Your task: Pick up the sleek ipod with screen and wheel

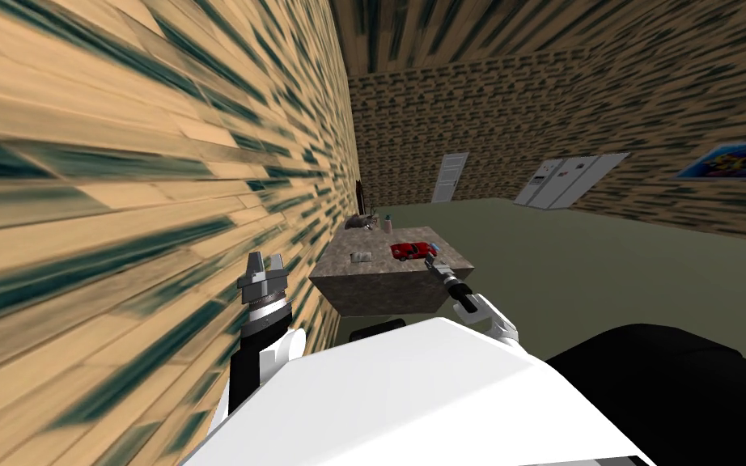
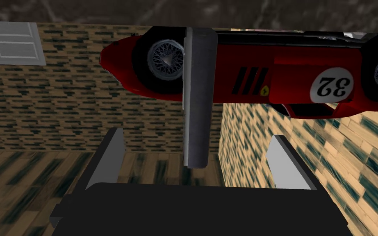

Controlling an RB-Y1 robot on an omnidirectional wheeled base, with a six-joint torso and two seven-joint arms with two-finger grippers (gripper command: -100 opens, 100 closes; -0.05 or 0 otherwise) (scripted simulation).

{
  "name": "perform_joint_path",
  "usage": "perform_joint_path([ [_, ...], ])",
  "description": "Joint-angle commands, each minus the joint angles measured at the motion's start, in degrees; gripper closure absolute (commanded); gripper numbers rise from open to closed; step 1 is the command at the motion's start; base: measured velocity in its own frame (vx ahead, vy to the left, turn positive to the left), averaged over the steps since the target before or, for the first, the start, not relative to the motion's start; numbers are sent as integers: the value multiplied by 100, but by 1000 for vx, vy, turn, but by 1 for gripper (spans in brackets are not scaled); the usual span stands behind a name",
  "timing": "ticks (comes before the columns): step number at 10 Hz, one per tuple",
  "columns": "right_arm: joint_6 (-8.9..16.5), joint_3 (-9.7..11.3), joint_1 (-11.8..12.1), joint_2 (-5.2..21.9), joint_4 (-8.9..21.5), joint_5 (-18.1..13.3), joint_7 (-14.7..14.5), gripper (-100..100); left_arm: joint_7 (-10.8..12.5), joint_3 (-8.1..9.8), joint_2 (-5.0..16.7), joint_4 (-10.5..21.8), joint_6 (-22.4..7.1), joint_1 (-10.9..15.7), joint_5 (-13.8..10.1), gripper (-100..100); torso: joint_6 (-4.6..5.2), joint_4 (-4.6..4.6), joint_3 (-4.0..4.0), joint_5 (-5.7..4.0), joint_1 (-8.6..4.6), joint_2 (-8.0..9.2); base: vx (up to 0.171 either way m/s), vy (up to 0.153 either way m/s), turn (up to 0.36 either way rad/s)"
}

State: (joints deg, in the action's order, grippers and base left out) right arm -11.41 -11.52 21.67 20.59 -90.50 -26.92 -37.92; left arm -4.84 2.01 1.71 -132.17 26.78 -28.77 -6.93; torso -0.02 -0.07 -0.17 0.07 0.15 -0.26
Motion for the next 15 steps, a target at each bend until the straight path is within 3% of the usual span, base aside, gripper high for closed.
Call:
perform_joint_path([
  [1,0,0,0,0,0,0,0,0,0,0,0,0,0,0,0,0,0,0,0,0,0,0,7,11,0],
  [2,-177,181,-287,107,285,13,46,-100,0,0,0,0,0,0,0,0,0,3,7,-4,-16,11,17,28,-261],
  [3,-177,181,-392,107,404,13,46,-100,0,1,0,0,0,-1,0,0,5,3,7,-5,-15,11,12,45,-168],
  [4,-352,362,-591,215,573,26,90,-100,0,0,0,0,0,0,0,0,0,3,7,-4,-11,11,8,57,-232],
  [6,-352,362,-783,215,851,26,90,-100,0,0,0,0,0,0,0,0,-1,3,7,-2,-4,12,11,45,-70],
  [7,-527,543,-1023,323,1036,38,135,-100,0,0,0,0,0,1,0,0,-1,3,7,-4,-14,12,17,34,-309],
  [9,-527,543,-1174,323,1300,38,135,-100,0,0,0,0,0,1,0,0,-2,3,7,-4,-10,11,7,33,-35],
  [10,-702,723,-1398,431,1455,50,179,-100,0,0,0,0,0,1,0,0,-1,3,8,-5,-18,14,14,25,-286],
  [12,-702,723,-1566,431,1750,50,179,-100,0,0,0,0,0,1,0,0,-2,3,7,-4,-13,12,2,33,-53],
  [15,-1052,1084,-2138,648,2319,75,268,-100,0,0,0,0,0,0,0,0,1,4,9,-3,-12,15,0,42,-232],
])
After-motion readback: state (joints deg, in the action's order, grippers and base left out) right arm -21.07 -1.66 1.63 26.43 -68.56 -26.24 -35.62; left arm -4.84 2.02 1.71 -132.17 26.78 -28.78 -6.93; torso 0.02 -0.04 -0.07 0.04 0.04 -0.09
